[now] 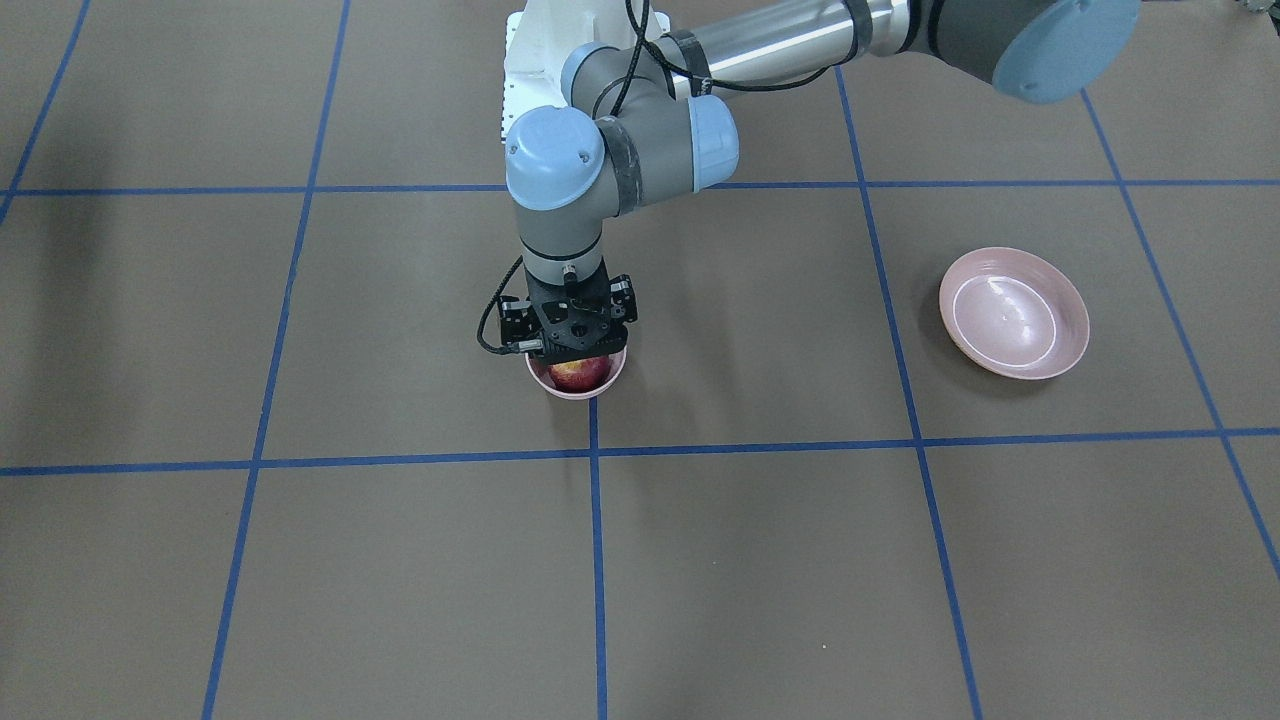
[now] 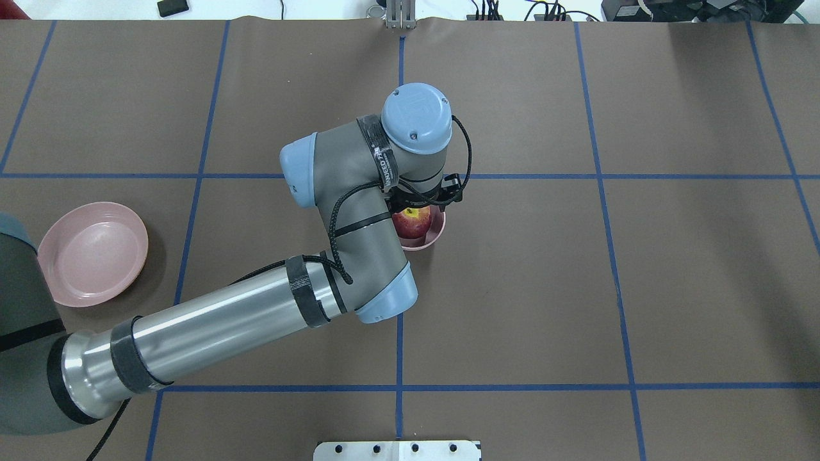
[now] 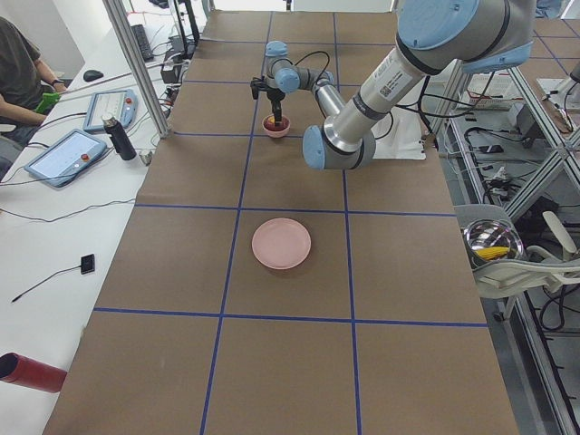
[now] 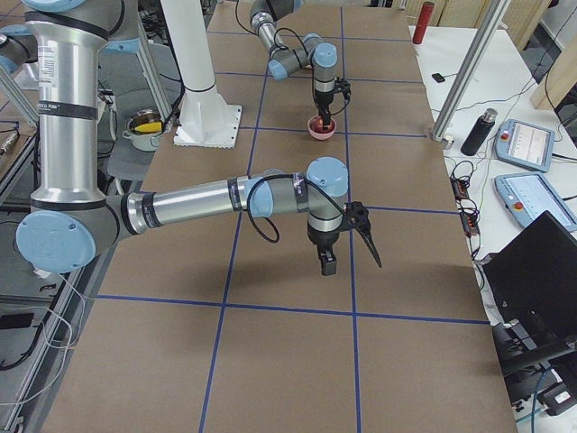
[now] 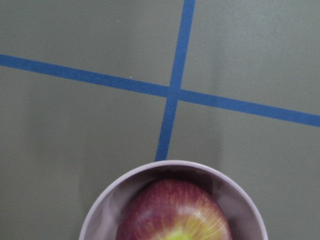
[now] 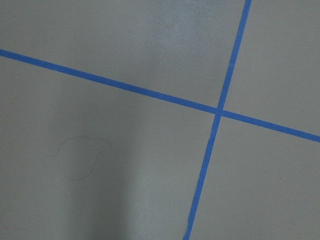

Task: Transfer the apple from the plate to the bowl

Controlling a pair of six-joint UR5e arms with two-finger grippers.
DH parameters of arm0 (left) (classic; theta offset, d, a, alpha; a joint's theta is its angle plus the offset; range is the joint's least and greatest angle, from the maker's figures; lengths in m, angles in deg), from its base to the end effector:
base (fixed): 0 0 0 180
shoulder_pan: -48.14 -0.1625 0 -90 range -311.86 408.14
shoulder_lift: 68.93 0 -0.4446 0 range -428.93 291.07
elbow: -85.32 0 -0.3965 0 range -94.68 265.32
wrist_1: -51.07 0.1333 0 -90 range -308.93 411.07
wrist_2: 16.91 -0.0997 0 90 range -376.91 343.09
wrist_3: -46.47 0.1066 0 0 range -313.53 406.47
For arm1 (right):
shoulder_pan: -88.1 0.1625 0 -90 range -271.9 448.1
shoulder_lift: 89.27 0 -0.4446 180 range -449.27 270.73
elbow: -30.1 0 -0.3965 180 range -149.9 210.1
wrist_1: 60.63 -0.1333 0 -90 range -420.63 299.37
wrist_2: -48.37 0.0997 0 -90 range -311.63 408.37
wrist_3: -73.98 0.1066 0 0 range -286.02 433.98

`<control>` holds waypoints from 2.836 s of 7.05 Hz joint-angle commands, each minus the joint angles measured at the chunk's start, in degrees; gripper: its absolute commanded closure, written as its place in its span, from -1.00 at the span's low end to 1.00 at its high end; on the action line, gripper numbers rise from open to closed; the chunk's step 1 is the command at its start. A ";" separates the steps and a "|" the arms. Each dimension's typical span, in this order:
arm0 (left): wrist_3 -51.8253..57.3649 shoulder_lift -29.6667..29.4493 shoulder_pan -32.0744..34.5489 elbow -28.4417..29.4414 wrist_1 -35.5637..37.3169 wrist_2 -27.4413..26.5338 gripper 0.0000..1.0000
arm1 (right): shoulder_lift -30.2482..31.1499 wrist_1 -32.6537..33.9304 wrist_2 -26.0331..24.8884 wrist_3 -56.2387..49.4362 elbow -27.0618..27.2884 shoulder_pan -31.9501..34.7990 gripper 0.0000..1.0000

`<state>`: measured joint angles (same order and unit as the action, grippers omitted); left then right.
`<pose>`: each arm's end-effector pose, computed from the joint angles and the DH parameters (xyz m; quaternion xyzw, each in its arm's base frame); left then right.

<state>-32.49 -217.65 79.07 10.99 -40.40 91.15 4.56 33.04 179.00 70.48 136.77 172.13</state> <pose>0.6449 -0.5033 0.1250 -0.0016 0.4013 -0.0993 0.9105 0.0148 -0.4723 0.5820 0.0675 -0.3476 -0.1048 0.9293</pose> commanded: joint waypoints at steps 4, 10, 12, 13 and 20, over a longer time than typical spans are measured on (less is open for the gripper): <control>28.14 36.23 14.70 -43.77 11.49 10.78 -0.97 | -0.22 -0.50 -0.20 0.25 -1.55 -0.10 -1.00; 86.52 62.94 53.98 -28.94 0.59 34.24 -0.97 | -1.28 -0.50 0.06 0.34 -1.20 -0.10 -1.00; 84.60 62.85 53.98 -29.37 0.68 33.98 -0.97 | -1.28 -0.41 0.33 0.34 -1.29 -0.10 -1.00; 83.80 62.93 54.07 -29.64 0.68 33.89 -0.97 | -1.37 -0.50 0.50 0.43 -1.46 -0.10 -1.00; 84.58 65.57 54.33 -31.23 1.56 23.96 -0.97 | -1.45 -0.50 0.24 0.08 -3.13 -0.27 -1.00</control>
<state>52.02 -152.25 133.33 -20.98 -38.95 115.11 3.15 32.51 179.34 70.61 133.97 171.88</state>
